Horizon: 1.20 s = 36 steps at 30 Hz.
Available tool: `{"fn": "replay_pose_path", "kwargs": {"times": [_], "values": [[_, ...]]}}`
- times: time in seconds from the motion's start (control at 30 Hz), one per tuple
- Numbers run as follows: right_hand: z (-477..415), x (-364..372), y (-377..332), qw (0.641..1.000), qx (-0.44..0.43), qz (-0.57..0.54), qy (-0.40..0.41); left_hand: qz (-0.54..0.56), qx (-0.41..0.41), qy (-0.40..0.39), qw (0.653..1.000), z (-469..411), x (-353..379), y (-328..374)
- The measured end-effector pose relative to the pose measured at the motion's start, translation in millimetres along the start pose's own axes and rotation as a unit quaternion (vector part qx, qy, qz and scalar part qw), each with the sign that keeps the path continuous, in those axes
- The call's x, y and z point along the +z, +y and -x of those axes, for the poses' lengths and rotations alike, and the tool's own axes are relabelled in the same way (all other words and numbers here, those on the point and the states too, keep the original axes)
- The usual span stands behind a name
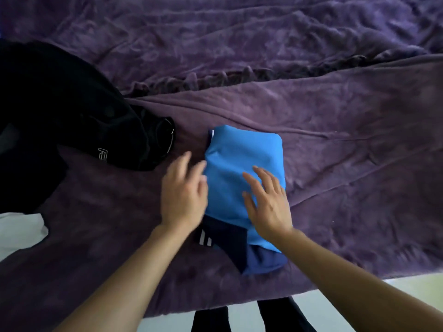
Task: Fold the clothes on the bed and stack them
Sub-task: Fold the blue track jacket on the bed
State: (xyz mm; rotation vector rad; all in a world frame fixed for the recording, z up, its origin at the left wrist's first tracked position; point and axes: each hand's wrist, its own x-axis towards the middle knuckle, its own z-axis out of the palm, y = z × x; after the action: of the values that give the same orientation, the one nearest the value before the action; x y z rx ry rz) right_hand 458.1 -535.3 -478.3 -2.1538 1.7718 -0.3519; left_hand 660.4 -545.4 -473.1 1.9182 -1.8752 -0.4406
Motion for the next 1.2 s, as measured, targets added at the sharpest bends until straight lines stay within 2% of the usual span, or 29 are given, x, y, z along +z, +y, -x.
{"fn": "replay_pose_path", "kwargs": {"times": [0.07,0.13,0.17,0.33,0.4,0.5,0.57,0.6,0.67,0.77,0.8,0.83,0.93,1.03,1.1,1.2], "values": [[35.9,4.9,10.8,0.998,0.013,0.049,-0.048,-0.051,0.065,-0.093,0.992,-5.8,27.1,23.5],[65.2,19.9,16.3,0.991,0.023,0.084,-0.103,-0.118,0.069,-0.204,0.969,-1.8,53.2,26.9],[76.2,28.3,20.0,0.987,0.017,0.102,-0.121,-0.139,0.063,-0.235,0.960,1.1,63.7,20.0],[94.3,66.8,50.3,0.970,-0.009,0.139,-0.199,-0.159,0.052,-0.282,0.945,3.9,98.3,-13.2],[92.6,68.7,53.9,0.971,-0.003,0.111,-0.210,-0.167,0.057,-0.266,0.948,3.2,99.8,-11.9],[91.7,47.8,55.7,0.974,-0.033,0.068,-0.214,-0.166,0.097,-0.179,0.965,-4.3,90.3,0.0],[75.6,21.8,62.5,0.979,-0.055,0.015,-0.198,-0.163,0.140,-0.121,0.969,-27.7,86.6,9.4],[60.8,9.3,67.6,0.983,-0.062,-0.017,-0.175,-0.168,0.153,-0.118,0.967,-43.2,87.4,12.1],[19.1,-9.9,78.4,0.992,-0.048,-0.057,-0.105,-0.186,0.134,-0.173,0.958,-72.9,91.8,9.4],[-60.2,-16.8,93.1,1.000,-0.017,0.009,0.013,-0.199,0.062,-0.250,0.946,-95.2,103.2,-5.8],[-87.1,-14.6,98.2,1.000,0.009,0.025,0.000,-0.193,0.058,-0.238,0.950,-93.9,106.1,-8.5],[-111.5,-13.5,102.9,0.997,0.049,0.025,-0.049,-0.175,0.053,-0.218,0.959,-89.1,105.8,-8.5],[-161.5,-5.3,114.0,0.958,0.150,-0.064,-0.237,-0.102,0.001,-0.167,0.981,-45.3,98.2,-3.8],[-169.7,6.4,111.5,0.934,0.141,-0.093,-0.313,-0.068,-0.040,-0.169,0.983,-1.9,79.1,5.8],[-168.9,6.1,108.8,0.930,0.124,-0.073,-0.337,-0.074,-0.065,-0.154,0.983,-20.8,64.5,9.2],[-171.8,-3.4,107.5,0.923,0.100,-0.056,-0.369,-0.115,0.007,-0.070,0.991,-83.4,51.3,11.4]]}}
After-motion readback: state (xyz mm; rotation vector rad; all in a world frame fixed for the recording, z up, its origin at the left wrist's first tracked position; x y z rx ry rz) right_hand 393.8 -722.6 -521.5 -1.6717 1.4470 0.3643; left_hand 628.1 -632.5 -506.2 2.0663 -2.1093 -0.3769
